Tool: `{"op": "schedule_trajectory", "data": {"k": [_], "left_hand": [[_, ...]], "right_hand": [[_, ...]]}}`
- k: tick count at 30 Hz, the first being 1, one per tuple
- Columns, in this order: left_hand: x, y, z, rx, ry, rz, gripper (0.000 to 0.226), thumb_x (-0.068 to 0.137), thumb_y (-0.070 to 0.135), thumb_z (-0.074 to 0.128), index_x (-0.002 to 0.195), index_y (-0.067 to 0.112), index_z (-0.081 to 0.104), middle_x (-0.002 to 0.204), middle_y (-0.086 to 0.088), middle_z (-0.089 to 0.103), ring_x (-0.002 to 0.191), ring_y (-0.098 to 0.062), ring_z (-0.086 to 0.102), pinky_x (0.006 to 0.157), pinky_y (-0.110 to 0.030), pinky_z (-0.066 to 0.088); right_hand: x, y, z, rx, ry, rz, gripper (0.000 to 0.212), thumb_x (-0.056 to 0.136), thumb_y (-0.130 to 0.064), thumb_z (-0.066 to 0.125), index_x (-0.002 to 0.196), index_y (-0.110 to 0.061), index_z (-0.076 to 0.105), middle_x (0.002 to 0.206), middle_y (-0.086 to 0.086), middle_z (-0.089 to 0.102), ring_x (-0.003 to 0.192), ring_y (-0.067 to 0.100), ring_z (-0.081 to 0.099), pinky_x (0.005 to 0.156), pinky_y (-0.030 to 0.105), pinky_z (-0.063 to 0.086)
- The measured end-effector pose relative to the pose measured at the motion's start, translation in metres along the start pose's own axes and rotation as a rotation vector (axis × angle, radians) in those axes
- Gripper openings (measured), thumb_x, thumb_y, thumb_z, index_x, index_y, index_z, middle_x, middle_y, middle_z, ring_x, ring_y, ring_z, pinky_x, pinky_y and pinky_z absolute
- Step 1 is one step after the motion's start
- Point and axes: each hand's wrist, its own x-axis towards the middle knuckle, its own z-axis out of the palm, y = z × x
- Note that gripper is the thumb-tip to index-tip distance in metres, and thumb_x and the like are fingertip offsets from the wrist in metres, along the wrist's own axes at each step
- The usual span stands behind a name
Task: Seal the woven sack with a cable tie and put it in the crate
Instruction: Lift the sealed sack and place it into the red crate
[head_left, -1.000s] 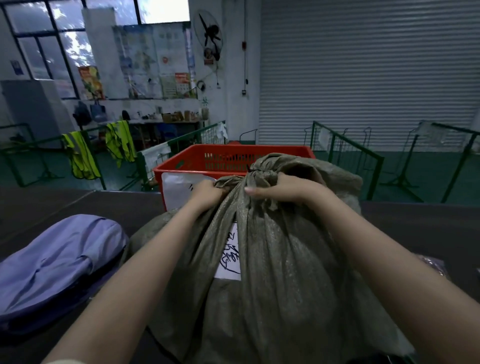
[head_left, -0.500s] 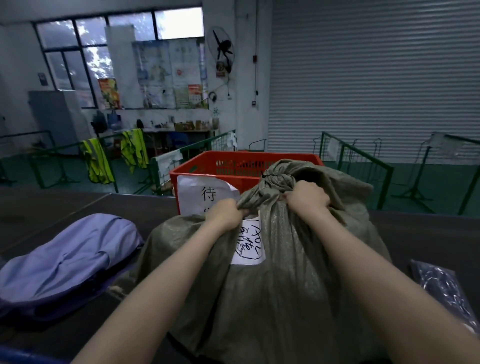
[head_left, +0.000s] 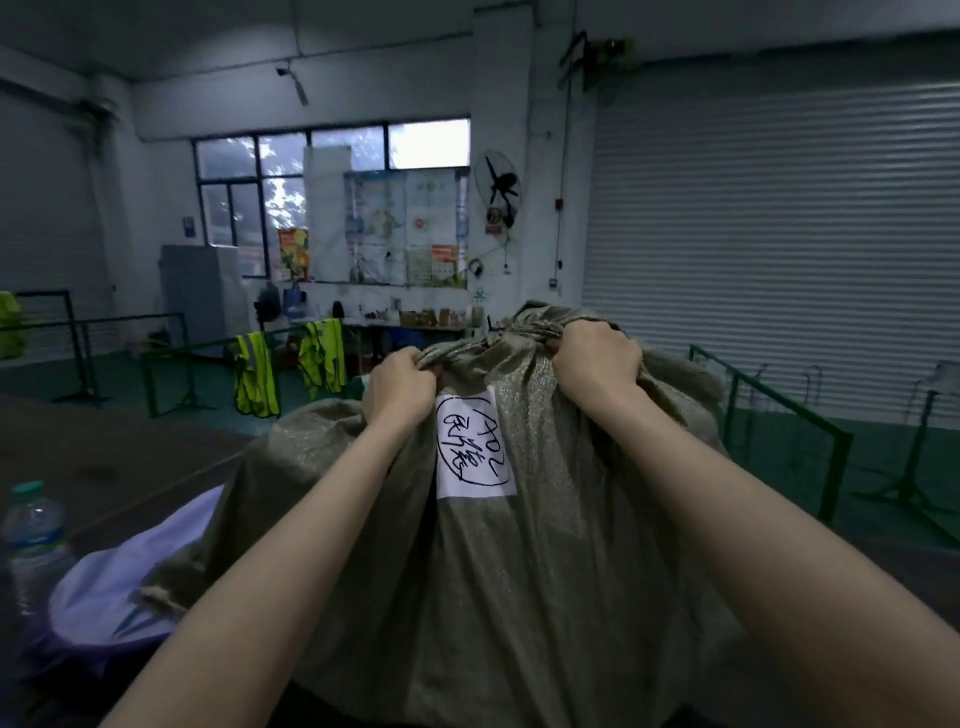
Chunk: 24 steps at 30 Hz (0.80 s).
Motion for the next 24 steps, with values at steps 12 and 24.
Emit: {"op": "schedule_trajectory", "data": {"k": [12,24], "left_hand": [[0.069,0.038,-0.111,0.1,0.294,0.135,0.023,0.088,0.012,0.047,0.106,0.012,0.062,0.111,-0.012,0.065,0.103,-0.032,0.056,0.077,-0.034,0.04],[0.1,0.079,-0.163,-0.007,0.621,0.502,0.025,0.076,-0.007,0.041,0.095,0.002,0.055,0.093,-0.009,0.052,0.087,-0.021,0.042,0.073,-0.03,0.031]], "right_hand": [[0.07,-0.074,-0.028,0.729,0.043,0.153,0.028,0.094,-0.029,0.048,0.11,-0.014,0.066,0.121,0.013,0.064,0.114,0.032,0.056,0.082,0.032,0.04],[0.112,-0.112,-0.072,0.953,0.557,0.023,0.031,0.096,-0.025,0.046,0.111,-0.006,0.065,0.117,0.015,0.066,0.11,0.028,0.056,0.078,0.028,0.032]]}}
